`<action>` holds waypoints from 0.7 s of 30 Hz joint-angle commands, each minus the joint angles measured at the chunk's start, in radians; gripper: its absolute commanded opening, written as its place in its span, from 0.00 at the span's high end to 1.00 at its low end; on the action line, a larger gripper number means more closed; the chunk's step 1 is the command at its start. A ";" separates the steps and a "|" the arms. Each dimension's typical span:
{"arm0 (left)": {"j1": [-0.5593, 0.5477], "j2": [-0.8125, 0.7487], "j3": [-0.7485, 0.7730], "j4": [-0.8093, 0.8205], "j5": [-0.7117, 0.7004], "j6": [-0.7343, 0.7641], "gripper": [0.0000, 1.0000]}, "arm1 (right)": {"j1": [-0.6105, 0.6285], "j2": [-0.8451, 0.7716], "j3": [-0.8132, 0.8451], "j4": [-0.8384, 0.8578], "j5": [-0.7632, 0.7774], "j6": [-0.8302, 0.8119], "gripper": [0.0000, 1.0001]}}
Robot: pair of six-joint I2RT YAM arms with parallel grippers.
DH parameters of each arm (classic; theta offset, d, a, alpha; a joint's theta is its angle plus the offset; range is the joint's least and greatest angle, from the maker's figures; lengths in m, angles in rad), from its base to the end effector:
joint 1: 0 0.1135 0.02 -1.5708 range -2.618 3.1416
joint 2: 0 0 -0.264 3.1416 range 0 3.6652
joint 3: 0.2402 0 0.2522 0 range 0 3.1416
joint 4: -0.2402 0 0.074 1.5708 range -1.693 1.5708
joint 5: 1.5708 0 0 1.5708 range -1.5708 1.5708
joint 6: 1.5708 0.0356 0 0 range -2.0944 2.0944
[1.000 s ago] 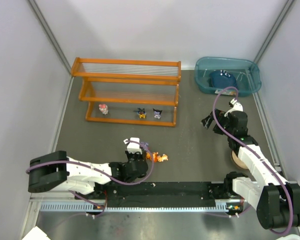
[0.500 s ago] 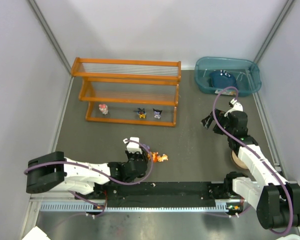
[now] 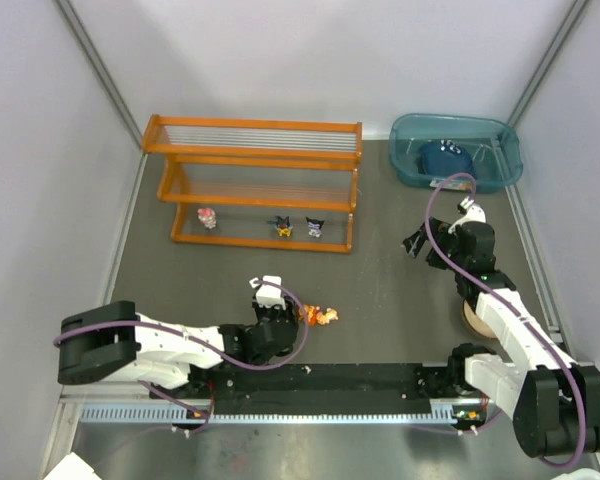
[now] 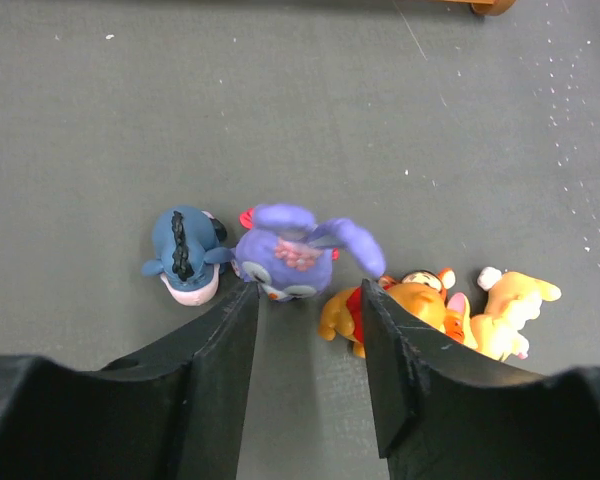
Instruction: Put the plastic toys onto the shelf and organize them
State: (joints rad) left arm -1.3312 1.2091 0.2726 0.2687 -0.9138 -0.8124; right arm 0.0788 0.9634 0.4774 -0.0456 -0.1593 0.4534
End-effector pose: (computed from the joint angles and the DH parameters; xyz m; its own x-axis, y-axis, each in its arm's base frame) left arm 0.0737 -0.1830 0.1394 -0.4247 -0.1299 -0.8960 0.1999 0.9518 -0.2328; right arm 0.2069 0.0220 0.2136 -0.5480 0.3906 -0.7397 0.0290 0.8926 0.4499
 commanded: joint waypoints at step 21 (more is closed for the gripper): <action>-0.002 0.043 -0.018 0.130 -0.025 0.038 0.48 | 0.010 0.017 0.006 0.038 -0.003 -0.012 0.01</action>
State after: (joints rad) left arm -1.3312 1.2465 0.2714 0.3370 -0.9081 -0.7845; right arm 0.0788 0.9775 0.4774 -0.0452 -0.1593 0.4534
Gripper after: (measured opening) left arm 0.524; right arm 0.987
